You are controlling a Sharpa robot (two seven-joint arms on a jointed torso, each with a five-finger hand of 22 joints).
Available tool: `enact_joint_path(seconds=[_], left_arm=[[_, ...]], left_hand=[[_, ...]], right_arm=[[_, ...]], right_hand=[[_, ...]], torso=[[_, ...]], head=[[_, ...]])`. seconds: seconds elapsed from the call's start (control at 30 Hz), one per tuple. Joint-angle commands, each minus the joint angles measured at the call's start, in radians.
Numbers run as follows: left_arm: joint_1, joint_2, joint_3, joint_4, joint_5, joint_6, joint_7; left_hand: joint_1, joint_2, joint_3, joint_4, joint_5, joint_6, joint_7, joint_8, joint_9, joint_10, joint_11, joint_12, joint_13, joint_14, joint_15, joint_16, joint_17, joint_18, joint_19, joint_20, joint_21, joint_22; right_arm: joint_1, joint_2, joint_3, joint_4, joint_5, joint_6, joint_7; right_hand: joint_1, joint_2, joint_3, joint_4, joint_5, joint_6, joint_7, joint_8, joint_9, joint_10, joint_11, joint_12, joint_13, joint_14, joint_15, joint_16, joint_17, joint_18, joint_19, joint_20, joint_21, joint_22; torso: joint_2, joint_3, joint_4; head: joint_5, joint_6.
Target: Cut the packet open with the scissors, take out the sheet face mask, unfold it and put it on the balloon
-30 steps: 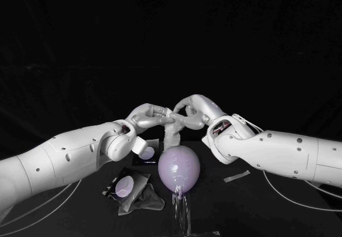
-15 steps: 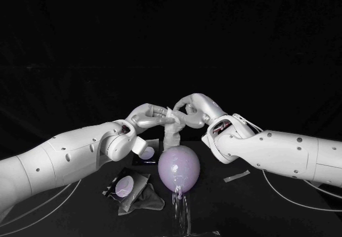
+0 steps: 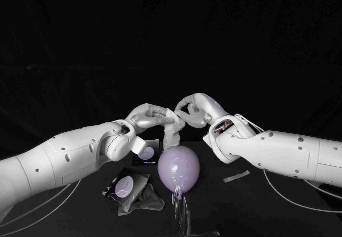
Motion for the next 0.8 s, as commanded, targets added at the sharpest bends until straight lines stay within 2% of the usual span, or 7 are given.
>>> enact_joint_path(seconds=[0.03,0.33,0.43,0.47,0.6,0.63,0.8], left_arm=[[0.002,0.001,0.002,0.002,0.0,0.003,0.013],[0.002,-0.001,0.002,0.002,0.0,0.002,0.012],[0.002,0.0,0.002,0.002,0.0,0.002,0.012],[0.002,0.0,0.002,0.002,0.0,0.002,0.013],[0.002,0.0,0.002,0.002,0.0,0.002,0.013],[0.002,0.0,0.002,0.002,0.0,0.002,0.013],[0.002,0.001,0.001,0.002,0.0,0.001,0.013]], left_hand=[[-0.003,0.01,0.002,-0.002,0.004,0.004,0.0,-0.003,0.001,0.015,-0.013,0.003,0.001,-0.002,-0.007,0.003,0.001,0.015,-0.006,0.002,0.003,0.001],[-0.003,0.01,0.002,-0.002,0.004,0.004,0.0,-0.003,0.001,0.015,-0.013,0.003,0.001,-0.002,-0.007,0.003,0.001,0.015,-0.006,0.002,0.003,0.001],[-0.003,0.01,0.002,-0.002,0.004,0.004,0.0,-0.003,0.001,0.015,-0.013,0.003,0.001,-0.002,-0.007,0.003,0.001,0.015,-0.006,0.002,0.003,0.001],[-0.003,0.01,0.002,-0.002,0.004,0.004,0.0,-0.003,0.001,0.015,-0.013,0.003,0.001,-0.002,-0.007,0.003,0.001,0.015,-0.006,0.002,0.003,0.001],[-0.003,0.01,0.002,-0.002,0.004,0.004,0.0,-0.003,0.001,0.015,-0.013,0.003,0.001,-0.002,-0.007,0.003,0.001,0.015,-0.006,0.002,0.003,0.001],[-0.003,0.01,0.002,-0.002,0.004,0.004,0.0,-0.003,0.001,0.015,-0.013,0.003,0.001,-0.002,-0.007,0.003,0.001,0.015,-0.006,0.002,0.003,0.001],[-0.003,0.01,0.002,-0.002,0.004,0.004,0.0,-0.003,0.001,0.015,-0.013,0.003,0.001,-0.002,-0.007,0.003,0.001,0.015,-0.006,0.002,0.003,0.001]], right_arm=[[0.0,-0.003,0.0,-0.002,0.012,-0.032,0.014],[0.0,-0.017,0.001,0.003,0.057,-0.047,0.031],[0.0,-0.019,0.001,0.006,0.086,-0.025,0.042],[0.0,-0.019,0.001,0.007,0.091,-0.016,0.044],[0.0,-0.018,0.001,0.013,0.101,0.025,0.042],[0.0,-0.017,0.001,0.014,0.101,0.036,0.039],[0.0,-0.012,0.001,0.015,0.097,0.086,0.015]], right_hand=[[-0.002,0.014,0.01,-0.003,0.003,0.005,0.001,0.016,0.008,0.023,-0.002,0.025,0.151,0.106,-0.003,0.003,0.263,-0.009,0.094,-0.002,0.013,0.256],[-0.006,0.014,0.018,-0.009,0.003,0.006,0.001,0.025,0.012,0.031,-0.003,0.044,0.162,0.106,-0.004,0.003,0.263,-0.01,0.096,-0.002,0.017,0.258],[-0.047,0.013,0.009,0.02,0.002,-0.008,0.005,0.026,0.013,0.011,0.001,-0.004,0.138,0.106,0.0,0.003,0.263,-0.004,0.083,-0.001,-0.005,0.25],[-0.091,-0.022,-0.022,0.044,0.006,-0.033,0.016,0.012,0.007,-0.006,0.011,-0.042,0.118,0.106,0.005,0.003,0.263,-0.001,0.076,0.001,-0.017,0.246],[-0.155,-0.071,-0.073,0.084,0.004,-0.057,0.029,-0.006,-0.004,-0.014,0.022,-0.057,0.112,0.106,0.015,0.003,0.263,0.001,0.071,0.008,-0.025,0.243],[-0.187,-0.101,-0.106,0.104,0.003,-0.065,0.035,-0.015,-0.012,-0.017,0.026,-0.061,0.111,0.106,0.021,0.003,0.263,0.001,0.069,0.014,-0.028,0.242],[-0.203,-0.127,-0.144,0.123,0.002,-0.065,0.037,-0.023,-0.021,-0.022,0.03,-0.069,0.108,0.106,0.025,0.003,0.263,0.003,0.066,0.02,-0.033,0.24]], torso=[[0.0,-0.0001,0.0007],[0.0,-0.0001,0.0001],[0.0,-0.0004,-0.0012],[0.0,-0.0003,-0.0012],[0.0,0.0001,0.0002],[0.0,0.0,0.0004],[0.0,-0.0008,0.0005]], head=[[-0.001,0.0],[0.001,0.0],[0.001,-0.001],[0.001,-0.001],[0.0,-0.001],[0.0,0.0],[-0.001,0.0]])
